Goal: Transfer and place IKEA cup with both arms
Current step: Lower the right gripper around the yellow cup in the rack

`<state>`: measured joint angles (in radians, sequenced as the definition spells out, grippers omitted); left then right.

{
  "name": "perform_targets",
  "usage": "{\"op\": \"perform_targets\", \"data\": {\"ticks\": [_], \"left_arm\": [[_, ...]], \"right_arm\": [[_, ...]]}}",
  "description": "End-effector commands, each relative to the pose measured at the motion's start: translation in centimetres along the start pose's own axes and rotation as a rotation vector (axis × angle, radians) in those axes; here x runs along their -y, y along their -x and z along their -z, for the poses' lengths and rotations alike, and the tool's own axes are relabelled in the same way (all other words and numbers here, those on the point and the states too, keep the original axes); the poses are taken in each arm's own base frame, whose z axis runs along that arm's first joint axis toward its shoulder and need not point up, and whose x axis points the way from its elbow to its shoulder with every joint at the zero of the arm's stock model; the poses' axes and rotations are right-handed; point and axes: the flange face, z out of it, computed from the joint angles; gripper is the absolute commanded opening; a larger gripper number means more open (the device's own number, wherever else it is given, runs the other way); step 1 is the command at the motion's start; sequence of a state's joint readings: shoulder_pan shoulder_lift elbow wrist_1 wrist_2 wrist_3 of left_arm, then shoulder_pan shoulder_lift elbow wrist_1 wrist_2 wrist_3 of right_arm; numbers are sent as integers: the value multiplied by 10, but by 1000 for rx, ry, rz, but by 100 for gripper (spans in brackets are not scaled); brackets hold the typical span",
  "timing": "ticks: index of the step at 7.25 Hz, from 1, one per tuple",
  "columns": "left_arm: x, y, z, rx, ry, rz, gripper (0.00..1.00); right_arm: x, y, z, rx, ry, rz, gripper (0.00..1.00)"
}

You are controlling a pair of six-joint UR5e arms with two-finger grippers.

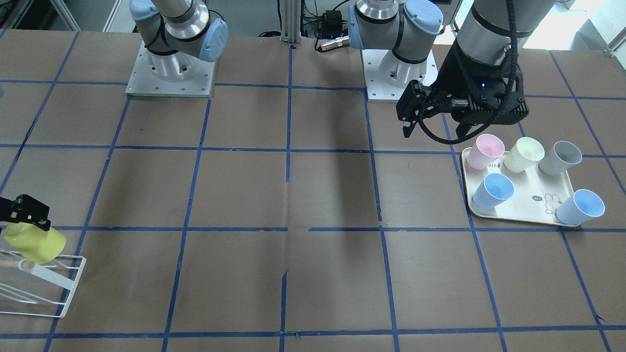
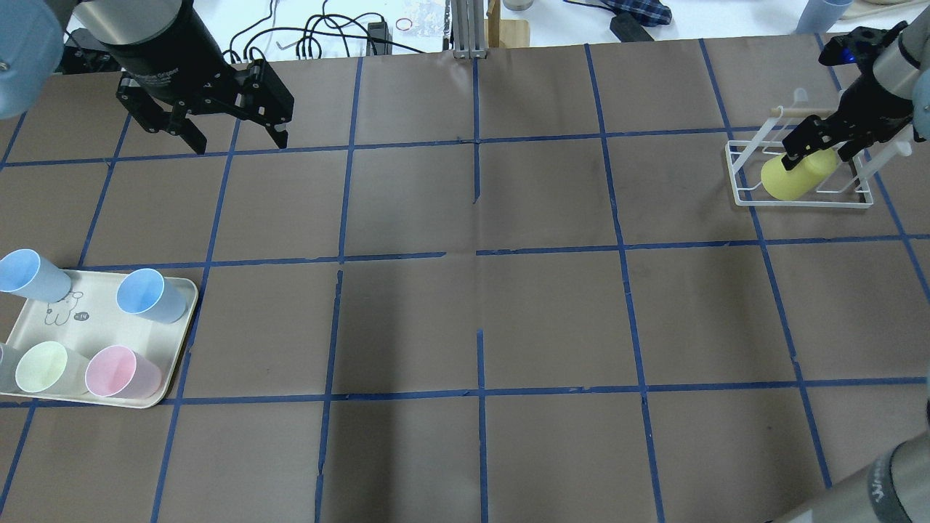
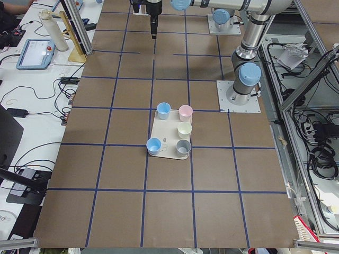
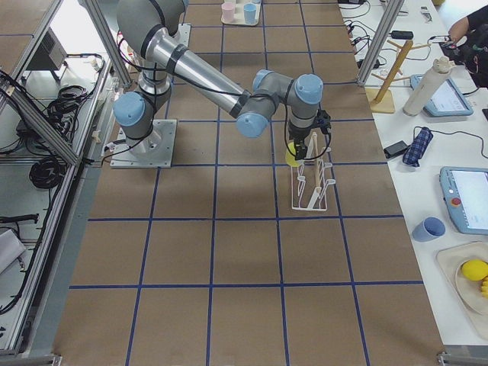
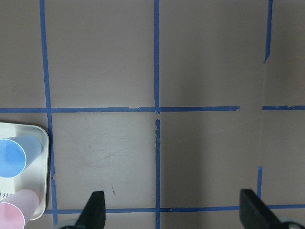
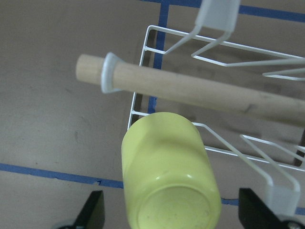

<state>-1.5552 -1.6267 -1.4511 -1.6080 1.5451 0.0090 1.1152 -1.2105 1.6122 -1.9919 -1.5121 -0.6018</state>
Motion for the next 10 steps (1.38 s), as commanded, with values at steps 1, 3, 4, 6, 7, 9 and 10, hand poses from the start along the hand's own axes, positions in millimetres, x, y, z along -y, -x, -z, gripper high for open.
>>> {"op": "perform_targets", "data": {"ticks": [1,3,4,6,7,9,10], "left_arm": [[0,0,0,0,-1,0,100],[-1,-1,1,0,-1,-4,100],[-2,-1,2,0,-3,-4,100],[-1,-1,2,0,-4,-4,100],[-1,-1,1,0,-3,-2,100],[1,-1,0,-2,1,4,100],[0,-2,1,-13,-1,6,100]], "right_arm": [[2,1,-4,3,2,2,100],[3,0,-8,6,3,4,100],[4,0,-9,4,1,4,100],[4,1,-8,3,0,6,88],[4,1,-8,3,0,7,77],[4,1,-8,1,-1,9,65],[5,1,-7,-1,-1,10,59]]}}
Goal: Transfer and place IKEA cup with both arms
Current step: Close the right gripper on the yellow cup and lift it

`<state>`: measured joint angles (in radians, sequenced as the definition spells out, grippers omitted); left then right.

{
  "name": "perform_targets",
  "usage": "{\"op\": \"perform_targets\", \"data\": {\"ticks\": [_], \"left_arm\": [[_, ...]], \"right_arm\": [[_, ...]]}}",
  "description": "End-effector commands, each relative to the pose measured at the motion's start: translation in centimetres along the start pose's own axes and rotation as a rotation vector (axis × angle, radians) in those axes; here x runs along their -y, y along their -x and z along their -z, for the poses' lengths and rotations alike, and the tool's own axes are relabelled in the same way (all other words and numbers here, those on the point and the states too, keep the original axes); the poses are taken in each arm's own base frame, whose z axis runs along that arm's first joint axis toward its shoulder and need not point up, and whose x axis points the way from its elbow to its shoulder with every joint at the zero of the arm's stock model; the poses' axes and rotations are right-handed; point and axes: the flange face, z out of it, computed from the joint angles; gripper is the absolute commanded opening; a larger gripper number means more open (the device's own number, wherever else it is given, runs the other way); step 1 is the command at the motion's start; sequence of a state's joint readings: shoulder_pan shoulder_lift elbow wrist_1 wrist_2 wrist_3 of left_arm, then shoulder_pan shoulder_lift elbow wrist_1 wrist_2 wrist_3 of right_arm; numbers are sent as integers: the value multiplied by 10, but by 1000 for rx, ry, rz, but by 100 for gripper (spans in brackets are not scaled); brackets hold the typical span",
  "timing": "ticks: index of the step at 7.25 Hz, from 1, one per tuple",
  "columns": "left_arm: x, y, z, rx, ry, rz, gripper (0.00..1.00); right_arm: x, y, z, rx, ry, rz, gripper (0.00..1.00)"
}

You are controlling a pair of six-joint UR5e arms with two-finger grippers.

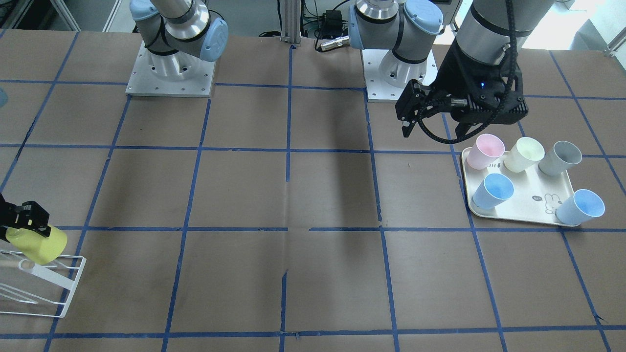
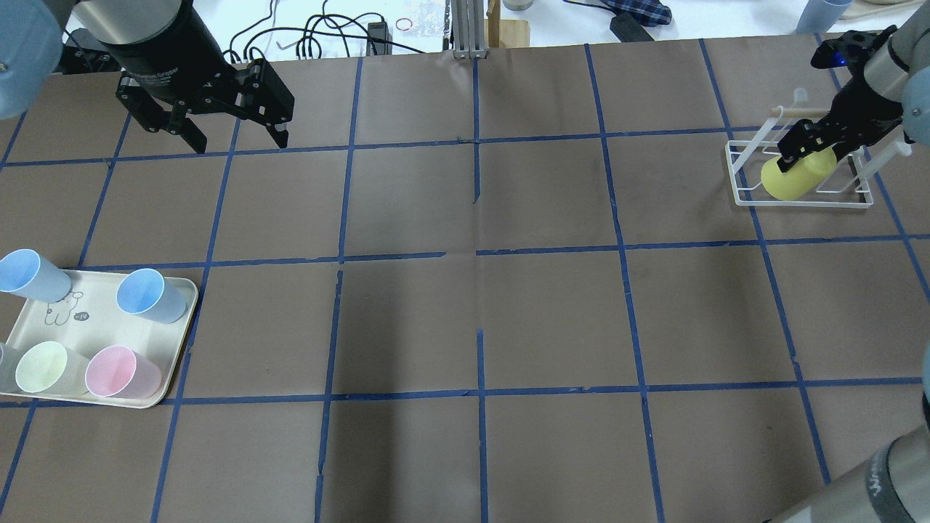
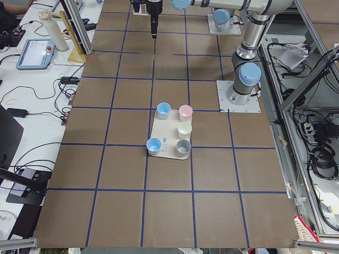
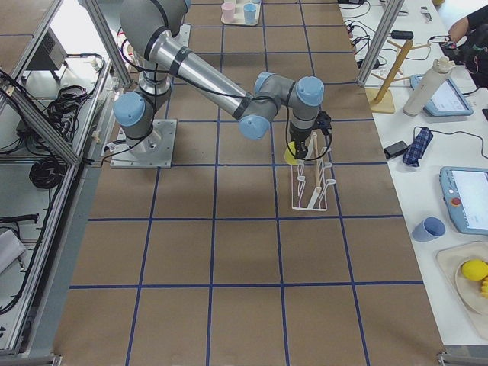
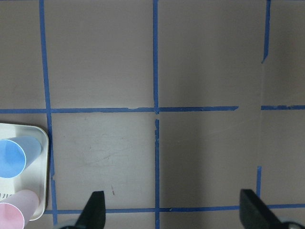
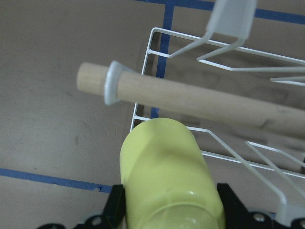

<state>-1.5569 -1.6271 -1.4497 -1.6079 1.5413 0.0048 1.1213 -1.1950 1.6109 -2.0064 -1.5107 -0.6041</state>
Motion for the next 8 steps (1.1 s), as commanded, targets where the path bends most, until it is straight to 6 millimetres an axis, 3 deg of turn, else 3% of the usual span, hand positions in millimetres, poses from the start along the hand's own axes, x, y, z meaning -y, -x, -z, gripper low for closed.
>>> {"op": "perform_targets", "data": {"ticks": [1,3,5,8], "left_arm": [[1,-1,0,-7,0,6,100],[1,0,1,-4,-1,6,100],[0,-1,1,-6,-3,8,100],[5,-1,3,-7,-7,15,100]], "right_arm": [[3,-2,6,-8,-9,6,57],[3,-2,22,-23,-30,10,55],[-1,2,52,-43,-48,13,53],[-32,30,125,-19,-21,7,52]]}}
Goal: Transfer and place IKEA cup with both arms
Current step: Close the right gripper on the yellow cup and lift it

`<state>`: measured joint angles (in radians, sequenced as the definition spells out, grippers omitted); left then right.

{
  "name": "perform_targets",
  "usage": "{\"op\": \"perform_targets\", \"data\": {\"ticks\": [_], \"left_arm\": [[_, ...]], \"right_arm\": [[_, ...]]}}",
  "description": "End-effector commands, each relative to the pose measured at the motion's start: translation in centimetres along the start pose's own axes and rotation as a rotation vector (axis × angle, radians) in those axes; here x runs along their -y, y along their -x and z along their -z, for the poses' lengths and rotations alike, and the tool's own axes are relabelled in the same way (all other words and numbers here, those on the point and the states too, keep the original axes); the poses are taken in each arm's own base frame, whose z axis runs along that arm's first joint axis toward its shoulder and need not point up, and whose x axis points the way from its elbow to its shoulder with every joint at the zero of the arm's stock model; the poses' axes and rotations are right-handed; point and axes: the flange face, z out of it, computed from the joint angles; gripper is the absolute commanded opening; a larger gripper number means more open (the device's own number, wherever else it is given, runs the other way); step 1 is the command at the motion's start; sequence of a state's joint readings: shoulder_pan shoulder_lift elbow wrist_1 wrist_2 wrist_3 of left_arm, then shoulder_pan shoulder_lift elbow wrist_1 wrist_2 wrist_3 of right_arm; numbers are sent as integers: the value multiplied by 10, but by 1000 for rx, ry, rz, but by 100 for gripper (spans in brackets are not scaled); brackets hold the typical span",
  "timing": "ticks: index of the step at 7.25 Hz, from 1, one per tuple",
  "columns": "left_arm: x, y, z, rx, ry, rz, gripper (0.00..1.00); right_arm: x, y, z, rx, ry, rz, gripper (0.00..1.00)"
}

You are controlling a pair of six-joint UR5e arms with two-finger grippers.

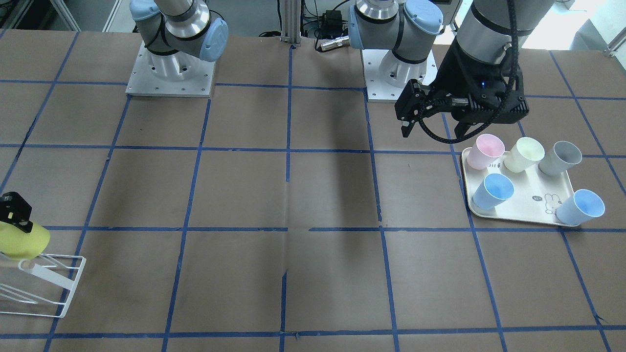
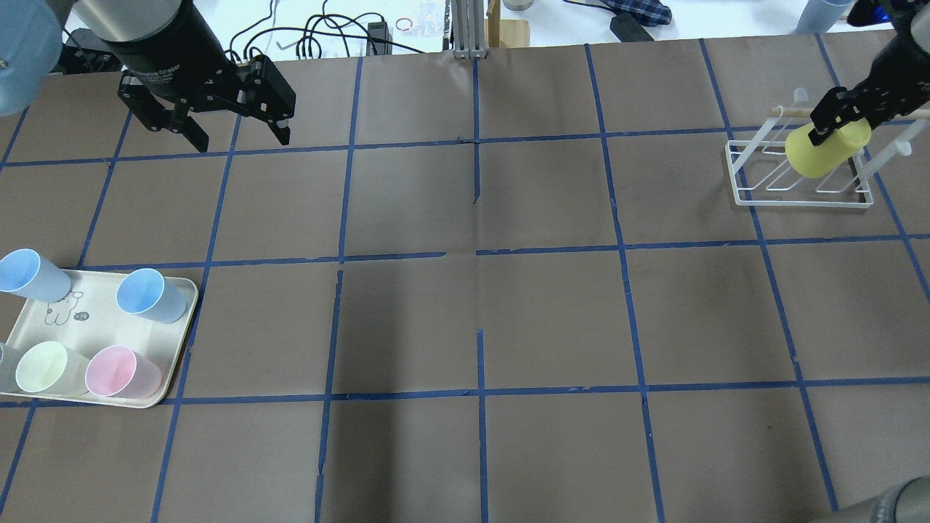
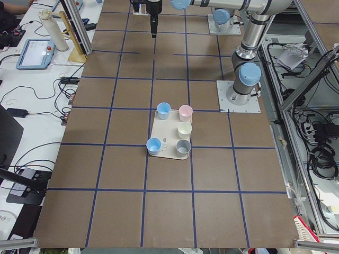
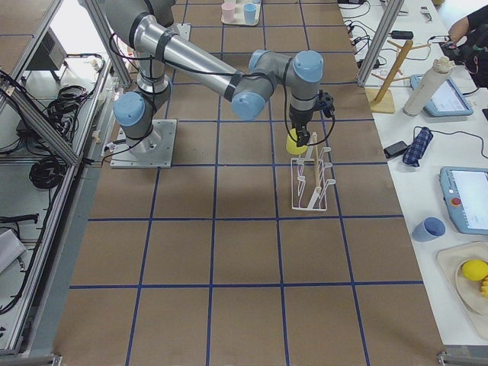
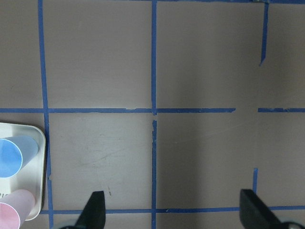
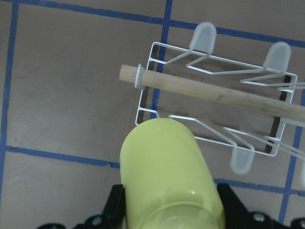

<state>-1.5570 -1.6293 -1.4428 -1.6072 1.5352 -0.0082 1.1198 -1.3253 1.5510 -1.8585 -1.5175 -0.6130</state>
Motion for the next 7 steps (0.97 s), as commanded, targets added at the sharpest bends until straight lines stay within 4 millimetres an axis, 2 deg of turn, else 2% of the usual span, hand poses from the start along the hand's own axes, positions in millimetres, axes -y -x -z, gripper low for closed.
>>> {"op": "perform_targets", "data": {"ticks": [1,3,4,5,7], "left_arm": [[3,-1,3,-10,-8,5,100],[-5,-3,19,-114,-26,35,100],[-7,8,24,-190,-17,69,100],[-6,21,19,-303,16,120,100],[-2,46,20,-590,85,250,100]], "right_arm": [[-26,29,50,72,15,-8,52],[-44,59,64,257,45,-36,48],[-49,73,63,384,61,-66,48],[-56,89,62,517,95,-103,44],[-65,111,61,731,139,-168,41]]}}
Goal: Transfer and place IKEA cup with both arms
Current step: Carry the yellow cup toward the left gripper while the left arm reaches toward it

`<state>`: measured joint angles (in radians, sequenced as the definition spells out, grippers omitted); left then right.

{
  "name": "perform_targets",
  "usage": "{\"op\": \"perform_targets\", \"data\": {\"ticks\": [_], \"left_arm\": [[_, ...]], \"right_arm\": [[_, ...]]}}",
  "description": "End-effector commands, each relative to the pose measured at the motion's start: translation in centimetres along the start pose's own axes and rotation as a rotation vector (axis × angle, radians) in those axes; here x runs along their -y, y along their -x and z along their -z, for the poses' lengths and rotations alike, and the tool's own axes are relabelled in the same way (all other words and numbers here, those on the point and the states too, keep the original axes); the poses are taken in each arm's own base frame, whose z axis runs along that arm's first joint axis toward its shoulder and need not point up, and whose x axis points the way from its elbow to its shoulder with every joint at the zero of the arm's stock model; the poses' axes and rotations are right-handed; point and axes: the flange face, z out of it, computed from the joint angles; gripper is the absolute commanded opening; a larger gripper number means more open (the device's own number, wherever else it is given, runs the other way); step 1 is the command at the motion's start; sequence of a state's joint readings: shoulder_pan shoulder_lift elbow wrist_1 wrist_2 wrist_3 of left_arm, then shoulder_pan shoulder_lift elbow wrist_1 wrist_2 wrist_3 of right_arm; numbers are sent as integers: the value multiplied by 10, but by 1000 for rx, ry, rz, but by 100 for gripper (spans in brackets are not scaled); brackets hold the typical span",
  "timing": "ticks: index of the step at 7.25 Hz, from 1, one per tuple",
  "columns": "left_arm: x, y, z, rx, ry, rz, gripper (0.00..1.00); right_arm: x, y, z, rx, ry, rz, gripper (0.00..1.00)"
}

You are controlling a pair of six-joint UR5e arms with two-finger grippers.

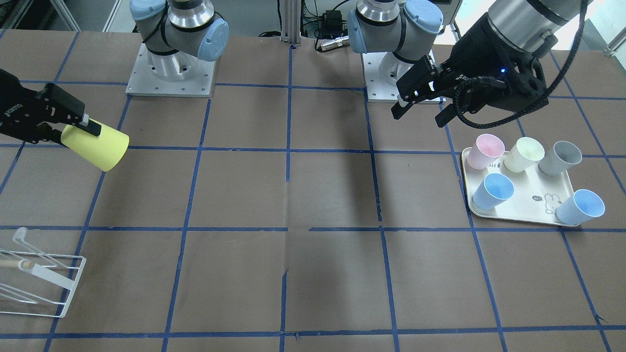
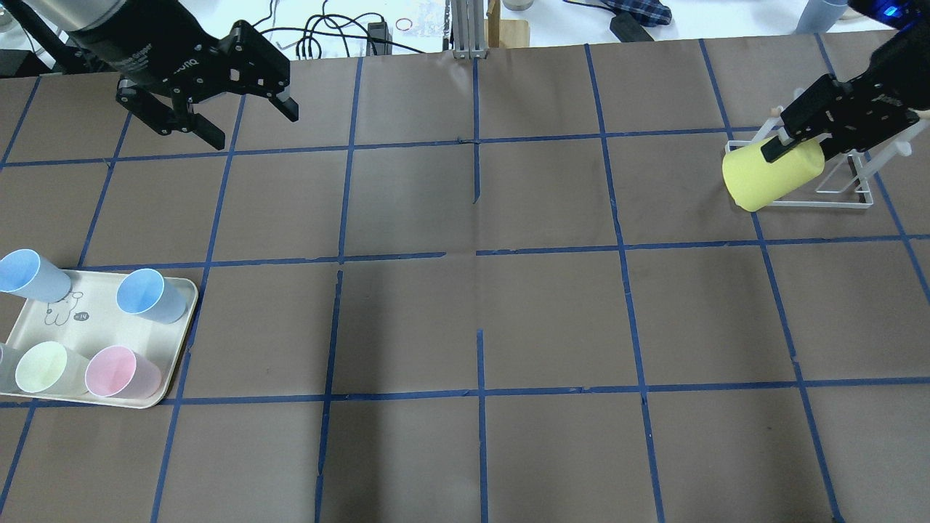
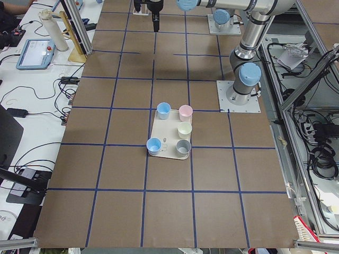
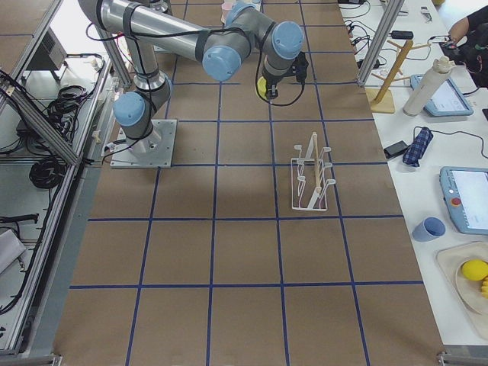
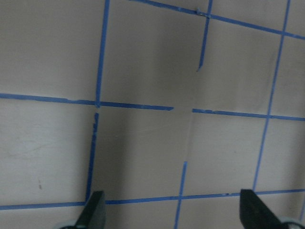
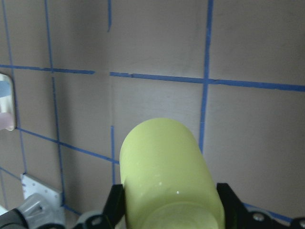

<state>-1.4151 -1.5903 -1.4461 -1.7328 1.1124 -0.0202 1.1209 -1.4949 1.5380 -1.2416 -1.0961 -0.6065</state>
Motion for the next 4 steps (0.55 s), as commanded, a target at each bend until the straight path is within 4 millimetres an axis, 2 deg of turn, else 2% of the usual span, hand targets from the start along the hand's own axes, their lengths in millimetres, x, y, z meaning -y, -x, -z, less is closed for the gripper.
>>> {"op": "perform_targets", "data": {"ticks": [1,2,3,4], "left_arm": [[13,24,12,-334,64,167,100],[22,31,10,-504,110,257,100],[23,37,-4,-545,138,289,100],[20,46,-37,-652,197,362,100]], "right_arm": [[-13,17,-17,239,58,-82,41],[-17,26,-28,323,105,-116,39],[-20,39,-36,453,116,-159,38],[-23,48,-39,547,111,-214,38]]}}
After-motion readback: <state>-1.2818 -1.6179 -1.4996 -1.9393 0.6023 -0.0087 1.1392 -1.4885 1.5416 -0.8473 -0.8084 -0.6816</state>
